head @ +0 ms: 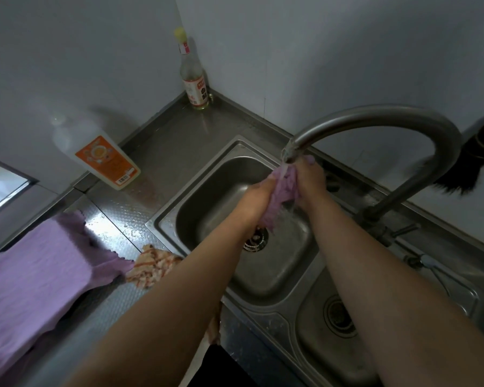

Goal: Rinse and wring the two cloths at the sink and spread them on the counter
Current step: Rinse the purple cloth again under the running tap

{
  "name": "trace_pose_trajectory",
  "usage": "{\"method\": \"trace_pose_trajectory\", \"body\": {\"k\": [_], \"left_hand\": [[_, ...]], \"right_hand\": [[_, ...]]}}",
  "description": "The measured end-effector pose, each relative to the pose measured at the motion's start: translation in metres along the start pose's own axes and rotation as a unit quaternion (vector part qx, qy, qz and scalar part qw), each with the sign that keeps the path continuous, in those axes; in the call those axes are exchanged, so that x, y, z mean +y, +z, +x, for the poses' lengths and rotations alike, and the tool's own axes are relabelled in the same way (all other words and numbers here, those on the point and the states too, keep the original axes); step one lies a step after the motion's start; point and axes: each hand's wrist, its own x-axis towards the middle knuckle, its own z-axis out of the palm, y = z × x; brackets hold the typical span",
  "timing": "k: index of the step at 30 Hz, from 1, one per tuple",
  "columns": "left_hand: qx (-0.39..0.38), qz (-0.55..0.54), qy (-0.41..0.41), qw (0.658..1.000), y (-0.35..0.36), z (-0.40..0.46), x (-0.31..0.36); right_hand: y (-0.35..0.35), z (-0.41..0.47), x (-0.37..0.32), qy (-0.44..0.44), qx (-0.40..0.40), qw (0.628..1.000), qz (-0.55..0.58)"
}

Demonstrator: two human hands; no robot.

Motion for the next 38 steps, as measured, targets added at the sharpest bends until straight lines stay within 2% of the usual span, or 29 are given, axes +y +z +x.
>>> {"method": "trace_pose_trajectory", "body": {"k": [4,8,11,13,15,18,21,23,25,29,31,34,38], "left_hand": [[0.044,-0.003,0.018,0.999,-0.037,0.002,-0.001],[0.060,-0.157,0.020,0.986,-0.041,0.006,0.012],[0.030,-0.261,0.011,0.965,-0.019,0.001,0.024],[0.001,-0.272,-0.007,0.962,0.005,-0.006,0.024],[0.000,-0.262,-0.049,0.964,0.029,-0.005,0.013],[0.037,-0.300,-0.100,0.948,0.043,0.000,0.007],[0.043,-0.232,-0.067,0.970,0.045,0.000,0.013],[0.057,-0.156,-0.046,0.985,0.046,-0.002,0.017],[0.072,-0.126,-0.054,0.988,0.046,-0.002,0.017],[0.098,-0.083,-0.063,0.990,0.042,-0.004,0.011],[0.098,-0.049,-0.053,0.993,0.040,-0.006,0.010],[0.065,-0.033,-0.034,0.997,0.033,-0.007,0.006],[0.018,-0.059,-0.022,0.998,0.014,-0.010,-0.001]], "right_hand": [[-0.039,0.007,0.020,0.069,-0.105,0.991,-0.046],[-0.062,0.003,0.030,0.177,-0.220,0.959,-0.025],[-0.047,-0.010,0.036,0.158,-0.300,0.937,0.090],[-0.031,-0.018,0.036,0.125,-0.263,0.923,0.252],[-0.022,-0.027,0.032,0.062,-0.198,0.923,0.323],[-0.011,-0.038,0.031,-0.071,-0.103,0.977,0.174],[0.005,-0.033,0.034,-0.138,-0.017,0.990,0.008],[0.015,-0.023,0.030,-0.128,0.023,0.990,-0.047],[0.019,-0.014,0.021,-0.098,0.055,0.992,-0.058],[0.018,-0.010,0.007,-0.092,0.007,0.990,-0.102],[0.018,-0.009,0.000,-0.064,-0.001,0.996,-0.060],[0.013,-0.009,-0.001,-0.040,0.030,0.999,-0.022],[-0.032,-0.019,0.036,0.013,0.018,1.000,0.003]]}}
